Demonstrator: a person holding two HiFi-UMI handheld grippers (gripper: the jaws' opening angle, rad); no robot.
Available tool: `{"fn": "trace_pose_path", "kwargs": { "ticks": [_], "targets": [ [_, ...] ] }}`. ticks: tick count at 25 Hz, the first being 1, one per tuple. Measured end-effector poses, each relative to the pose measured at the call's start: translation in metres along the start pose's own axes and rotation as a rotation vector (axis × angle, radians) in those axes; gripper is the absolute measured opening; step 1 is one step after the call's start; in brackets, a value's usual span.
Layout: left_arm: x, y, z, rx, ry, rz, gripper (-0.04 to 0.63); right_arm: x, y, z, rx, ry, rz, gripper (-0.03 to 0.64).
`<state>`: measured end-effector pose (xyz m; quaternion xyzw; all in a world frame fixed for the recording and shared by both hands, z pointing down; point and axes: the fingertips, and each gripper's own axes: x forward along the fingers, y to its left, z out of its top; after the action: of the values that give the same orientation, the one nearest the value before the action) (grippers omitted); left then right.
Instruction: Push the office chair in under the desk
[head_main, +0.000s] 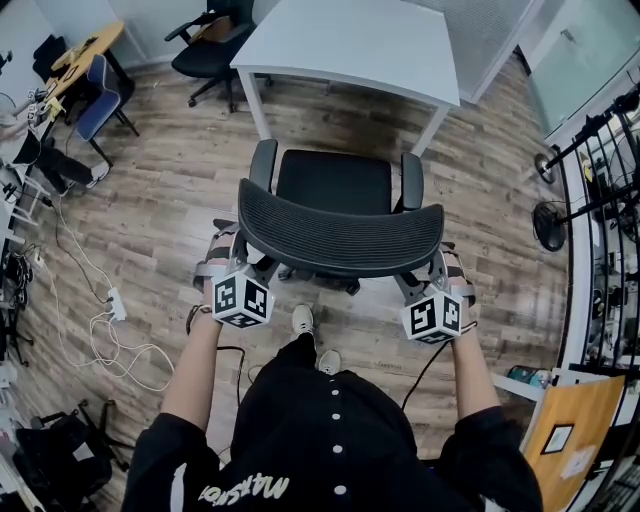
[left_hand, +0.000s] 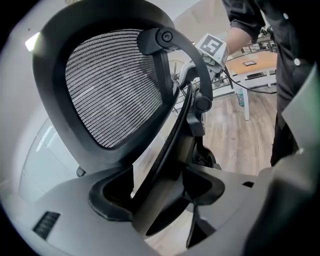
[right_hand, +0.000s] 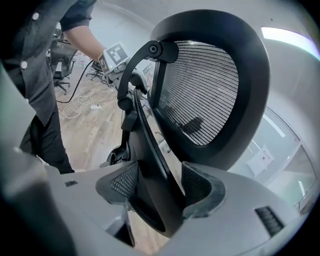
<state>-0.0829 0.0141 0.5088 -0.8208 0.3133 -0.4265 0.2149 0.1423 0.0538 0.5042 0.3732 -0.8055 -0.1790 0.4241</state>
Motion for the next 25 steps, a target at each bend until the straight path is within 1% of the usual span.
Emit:
{"fn": "trace_pose_path", "kwargs": {
  "ticks": [3, 6, 12, 18, 25],
  "targets": [
    [0.005, 0.006, -0.002, 0.002, -0.006, 0.001, 0.320, 0.008, -0.004, 0.000, 0.011, 0.012, 0.010, 0.285],
    [0.011, 0.012, -0.006, 0.007, -0.018, 0.003, 0.321, 0.015, -0.005, 0.002, 0.010, 0.028, 0.034, 0.272],
    [0.025, 0.031, -0.014, 0.007, -0.011, -0.011, 0.321, 0.031, -0.014, 0.008, -0.001, 0.017, 0.006, 0.268],
    [0.040, 0.042, -0.014, 0.015, -0.019, -0.008, 0.321, 0.047, -0.027, 0.005, 0.016, 0.035, 0.012, 0.273],
    [0.054, 0.058, -0.017, 0.016, -0.018, -0.017, 0.321, 0.060, -0.038, 0.007, 0.019, 0.035, -0.002, 0.273]
  ]
}}
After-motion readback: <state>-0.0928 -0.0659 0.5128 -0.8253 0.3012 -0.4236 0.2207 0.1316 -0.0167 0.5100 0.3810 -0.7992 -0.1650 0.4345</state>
